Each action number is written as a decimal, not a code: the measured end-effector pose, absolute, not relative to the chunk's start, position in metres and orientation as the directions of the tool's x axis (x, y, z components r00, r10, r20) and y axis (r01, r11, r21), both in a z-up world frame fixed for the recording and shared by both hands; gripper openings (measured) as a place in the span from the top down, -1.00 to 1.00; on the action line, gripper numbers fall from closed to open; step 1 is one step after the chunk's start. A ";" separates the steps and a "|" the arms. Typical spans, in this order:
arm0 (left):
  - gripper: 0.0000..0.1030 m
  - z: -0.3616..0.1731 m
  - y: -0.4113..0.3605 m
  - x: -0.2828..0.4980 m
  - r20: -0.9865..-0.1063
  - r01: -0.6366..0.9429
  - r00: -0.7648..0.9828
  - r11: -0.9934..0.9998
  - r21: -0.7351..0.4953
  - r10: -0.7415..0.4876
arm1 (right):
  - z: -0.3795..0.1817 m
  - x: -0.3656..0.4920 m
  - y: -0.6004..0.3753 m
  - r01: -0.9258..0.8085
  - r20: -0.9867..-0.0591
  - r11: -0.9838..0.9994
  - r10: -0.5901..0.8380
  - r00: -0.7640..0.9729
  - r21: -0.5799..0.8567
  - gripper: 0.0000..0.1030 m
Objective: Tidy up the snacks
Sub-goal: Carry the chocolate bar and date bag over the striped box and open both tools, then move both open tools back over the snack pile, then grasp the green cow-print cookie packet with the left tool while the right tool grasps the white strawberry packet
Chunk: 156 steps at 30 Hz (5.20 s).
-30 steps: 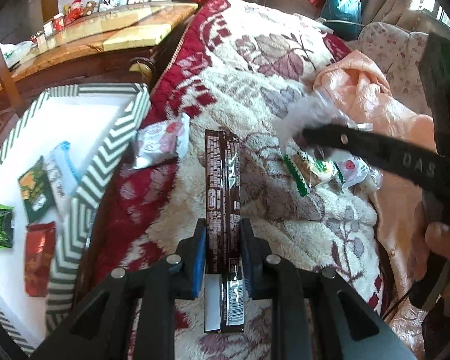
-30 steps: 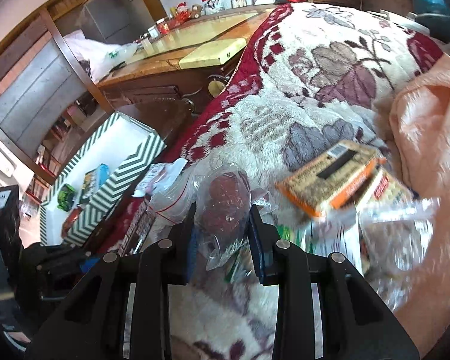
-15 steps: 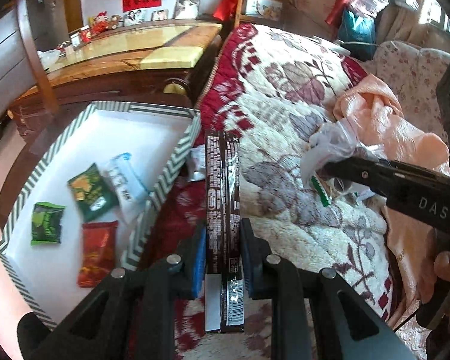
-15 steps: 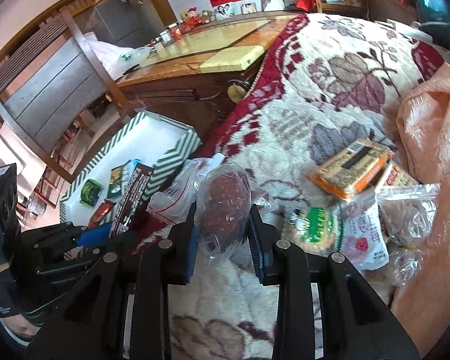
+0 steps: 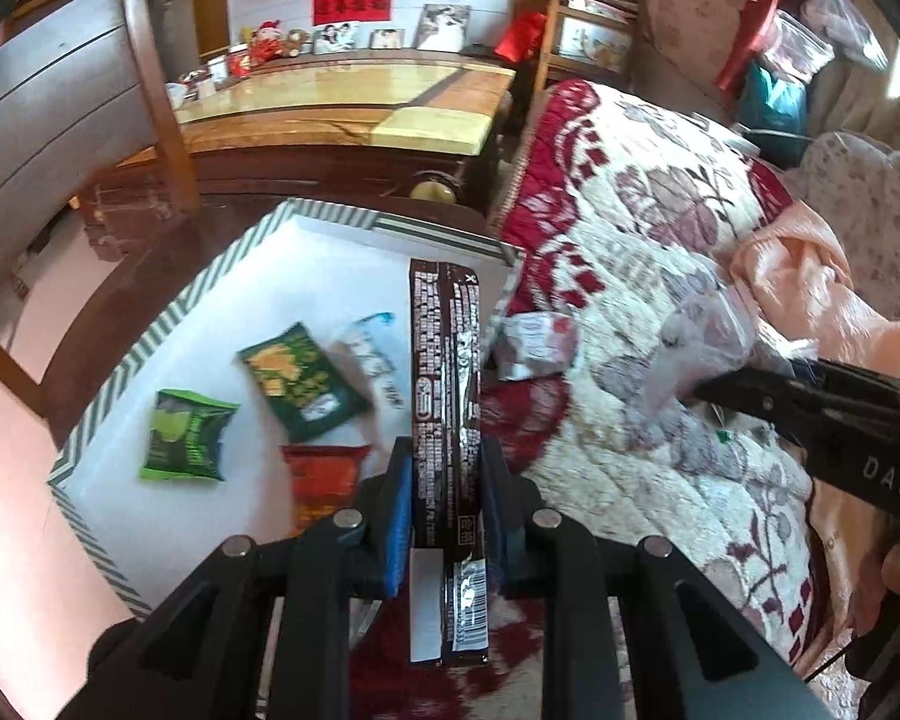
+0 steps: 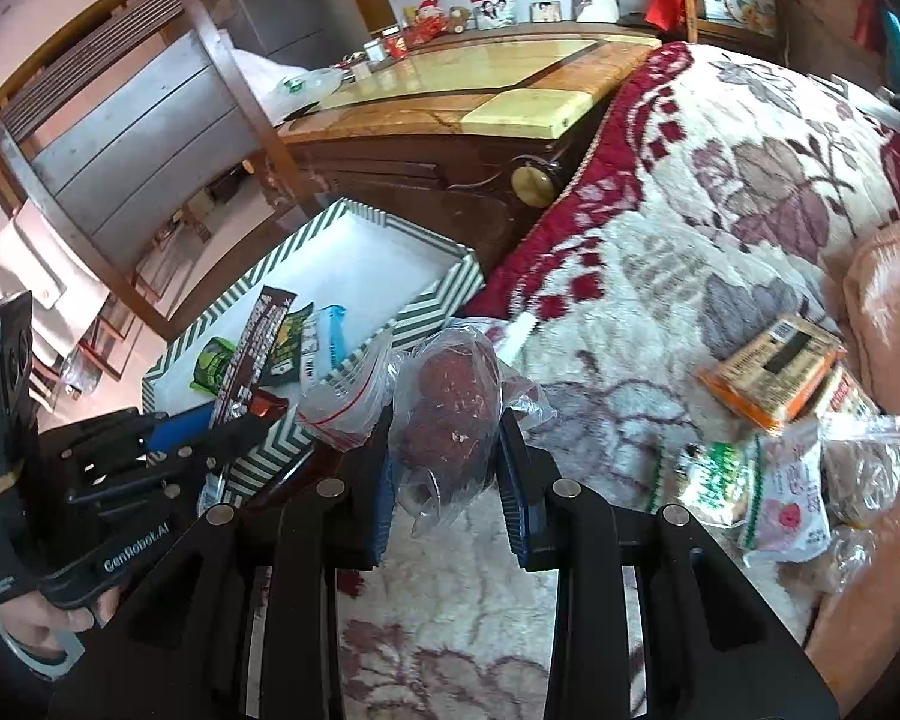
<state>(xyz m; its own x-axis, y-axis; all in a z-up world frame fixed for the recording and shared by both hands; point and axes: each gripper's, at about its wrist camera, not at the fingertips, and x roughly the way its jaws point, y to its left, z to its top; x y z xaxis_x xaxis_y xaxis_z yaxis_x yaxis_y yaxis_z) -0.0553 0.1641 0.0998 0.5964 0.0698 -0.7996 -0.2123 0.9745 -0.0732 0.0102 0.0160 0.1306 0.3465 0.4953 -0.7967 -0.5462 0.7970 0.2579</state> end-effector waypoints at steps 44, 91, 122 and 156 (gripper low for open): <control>0.55 0.059 0.274 -0.058 -0.857 -0.482 0.484 0.871 -0.093 0.177 | 0.088 0.020 0.191 -0.754 -0.876 0.627 0.457 0.153 0.195 0.44; -0.67 0.099 0.168 -0.052 -0.791 -0.312 0.591 0.949 -0.045 0.157 | 0.117 -0.012 0.063 -0.608 -0.841 0.771 0.447 0.305 0.190 0.01; -0.68 0.078 0.029 0.010 -0.848 -0.039 0.529 0.997 -0.069 -0.037 | 0.096 -0.001 -0.131 -0.301 -0.872 0.933 0.308 0.379 0.199 0.00; -0.10 0.028 -0.046 0.087 -0.888 0.551 0.365 0.834 -0.036 -0.280 | 0.081 0.035 -0.160 -0.257 -0.900 0.958 0.219 0.376 0.126 -0.14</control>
<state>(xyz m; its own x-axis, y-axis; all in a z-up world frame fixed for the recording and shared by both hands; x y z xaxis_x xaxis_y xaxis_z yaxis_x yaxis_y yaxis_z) 0.0869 -0.0459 0.0280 0.3654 -0.2803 -0.8876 0.5512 0.8336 -0.0363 0.0351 -0.1600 0.0808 0.3761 0.2192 -0.9003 -0.2567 0.9582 0.1260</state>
